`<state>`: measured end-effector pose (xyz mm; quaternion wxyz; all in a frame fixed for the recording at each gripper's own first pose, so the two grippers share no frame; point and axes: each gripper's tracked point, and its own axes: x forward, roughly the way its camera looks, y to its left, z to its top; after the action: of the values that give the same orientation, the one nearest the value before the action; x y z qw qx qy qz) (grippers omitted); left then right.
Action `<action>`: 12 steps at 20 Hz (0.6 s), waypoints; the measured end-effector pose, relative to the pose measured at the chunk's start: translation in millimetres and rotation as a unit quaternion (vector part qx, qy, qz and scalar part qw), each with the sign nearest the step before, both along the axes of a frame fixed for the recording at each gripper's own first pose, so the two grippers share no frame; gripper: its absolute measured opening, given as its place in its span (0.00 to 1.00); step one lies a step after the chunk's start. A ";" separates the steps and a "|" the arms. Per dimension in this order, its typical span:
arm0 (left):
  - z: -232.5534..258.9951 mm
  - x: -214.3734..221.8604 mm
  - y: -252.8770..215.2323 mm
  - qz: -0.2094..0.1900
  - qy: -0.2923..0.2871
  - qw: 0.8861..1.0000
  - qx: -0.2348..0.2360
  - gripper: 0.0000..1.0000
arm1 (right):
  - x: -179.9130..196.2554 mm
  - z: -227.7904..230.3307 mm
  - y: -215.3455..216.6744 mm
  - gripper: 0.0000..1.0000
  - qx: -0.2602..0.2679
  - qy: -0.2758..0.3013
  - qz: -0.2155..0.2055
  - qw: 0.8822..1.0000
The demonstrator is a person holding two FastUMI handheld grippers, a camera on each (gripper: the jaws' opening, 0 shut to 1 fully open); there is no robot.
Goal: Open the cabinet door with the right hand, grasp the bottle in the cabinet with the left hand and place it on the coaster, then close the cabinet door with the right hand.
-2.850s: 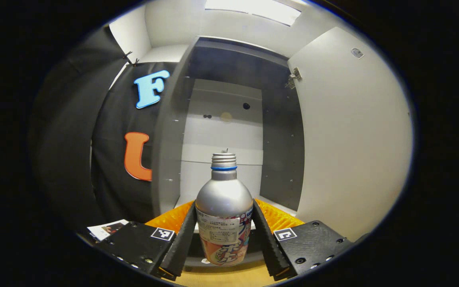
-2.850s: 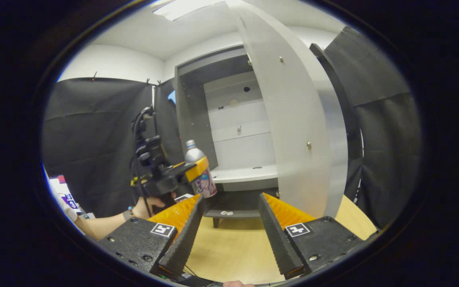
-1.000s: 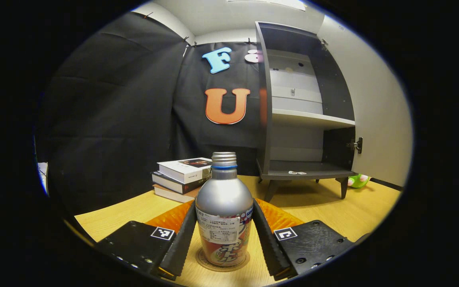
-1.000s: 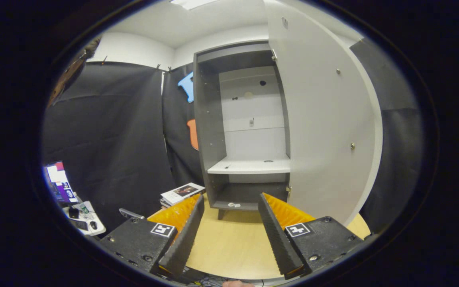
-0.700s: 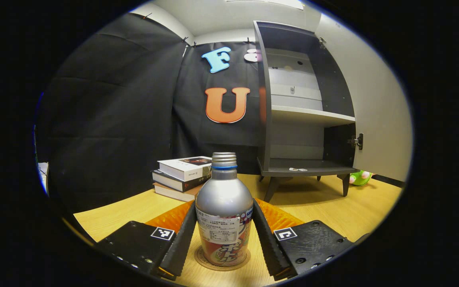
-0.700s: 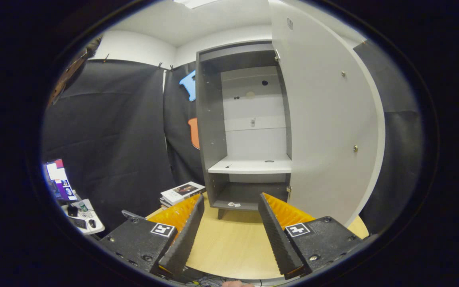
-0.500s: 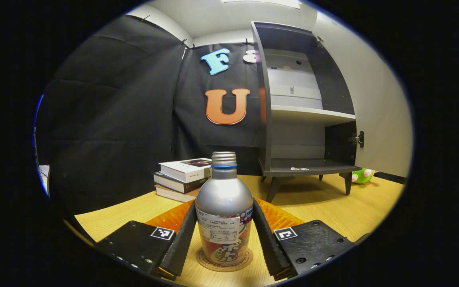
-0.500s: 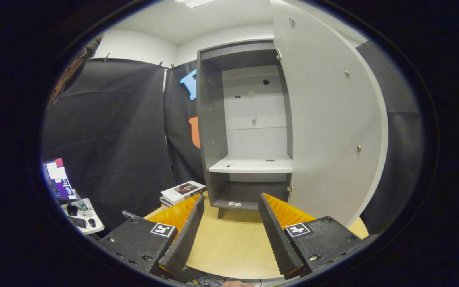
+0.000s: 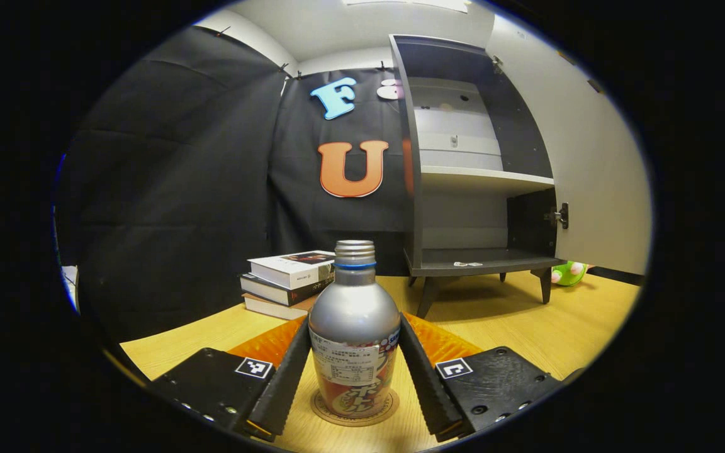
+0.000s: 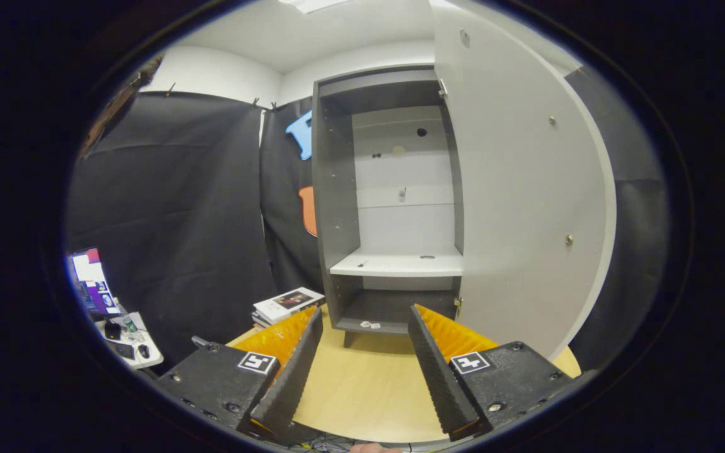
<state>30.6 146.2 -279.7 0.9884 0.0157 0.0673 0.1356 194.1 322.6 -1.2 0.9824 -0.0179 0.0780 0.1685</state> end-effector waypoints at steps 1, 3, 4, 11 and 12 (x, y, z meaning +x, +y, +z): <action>1.8 0.2 1.1 0.000 0.001 1.000 0.000 0.79 | -0.1 0.1 -0.8 0.87 0.002 -0.001 0.000 1.000; 3.7 0.8 3.7 0.000 0.004 1.000 0.000 0.72 | 0.4 -0.2 -1.9 0.87 0.007 -0.002 0.000 1.000; 6.3 -0.1 4.4 0.000 0.004 1.000 0.000 0.87 | -0.1 0.0 -2.5 0.87 0.011 -0.002 0.001 1.000; 85.4 -10.8 -0.5 -0.012 -0.013 1.000 0.020 0.94 | -0.9 0.2 -11.0 0.86 0.028 -0.011 -0.002 1.000; 102.5 -12.8 0.3 -0.009 -0.013 0.999 0.032 0.94 | -1.2 0.9 -12.2 0.86 0.030 -0.014 -0.002 0.999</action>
<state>17.8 146.5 -177.2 0.9893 0.0457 0.0505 0.1291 192.9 310.4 -0.4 0.9839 0.0093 0.0595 0.1684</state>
